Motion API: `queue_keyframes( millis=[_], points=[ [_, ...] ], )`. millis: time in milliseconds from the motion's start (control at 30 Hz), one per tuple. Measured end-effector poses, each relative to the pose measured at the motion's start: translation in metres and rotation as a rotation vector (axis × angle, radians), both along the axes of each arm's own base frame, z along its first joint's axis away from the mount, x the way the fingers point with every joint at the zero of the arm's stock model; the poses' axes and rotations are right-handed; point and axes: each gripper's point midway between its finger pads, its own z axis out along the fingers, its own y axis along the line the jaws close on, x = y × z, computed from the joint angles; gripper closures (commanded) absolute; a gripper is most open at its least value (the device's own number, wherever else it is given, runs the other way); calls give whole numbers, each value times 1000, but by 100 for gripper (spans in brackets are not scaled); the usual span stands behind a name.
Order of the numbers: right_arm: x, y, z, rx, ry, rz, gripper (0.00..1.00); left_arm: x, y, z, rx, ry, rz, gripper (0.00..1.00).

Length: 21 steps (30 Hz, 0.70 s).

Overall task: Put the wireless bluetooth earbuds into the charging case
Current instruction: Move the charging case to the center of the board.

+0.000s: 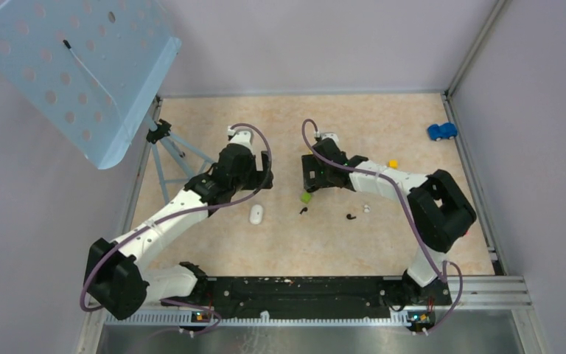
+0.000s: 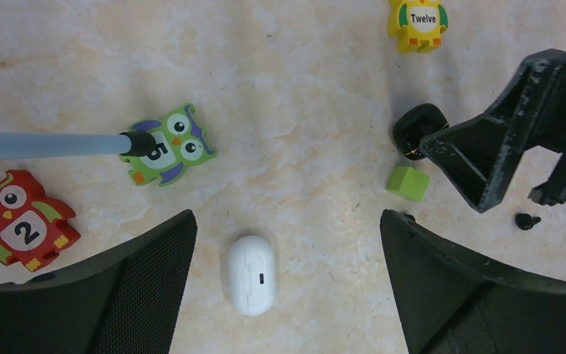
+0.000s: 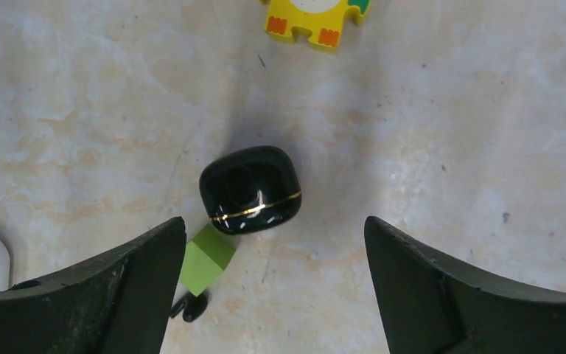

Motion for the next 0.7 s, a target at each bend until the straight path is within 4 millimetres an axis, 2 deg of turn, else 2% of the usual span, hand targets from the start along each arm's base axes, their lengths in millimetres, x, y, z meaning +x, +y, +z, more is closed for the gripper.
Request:
queue_keyframes(
  millis=[100,267,467,533,700],
  points=[
    [5,9,-15,1,23,11,11,-1,1,-4,5,8,2,1],
    [5,11,-32,-15,55,9,11,-5,3,-11,25,17,-12,1],
    [12,4,-33,-17,38,-27,11,-5,3,-13,36,18,-21,1],
    [11,-6,-36,-18,42,-47,11,-3,2,-14,37,25,-25,1],
    [0,-57,-36,-25,56,-140,11,-2,-4,-22,39,52,-41,1]
  ],
)
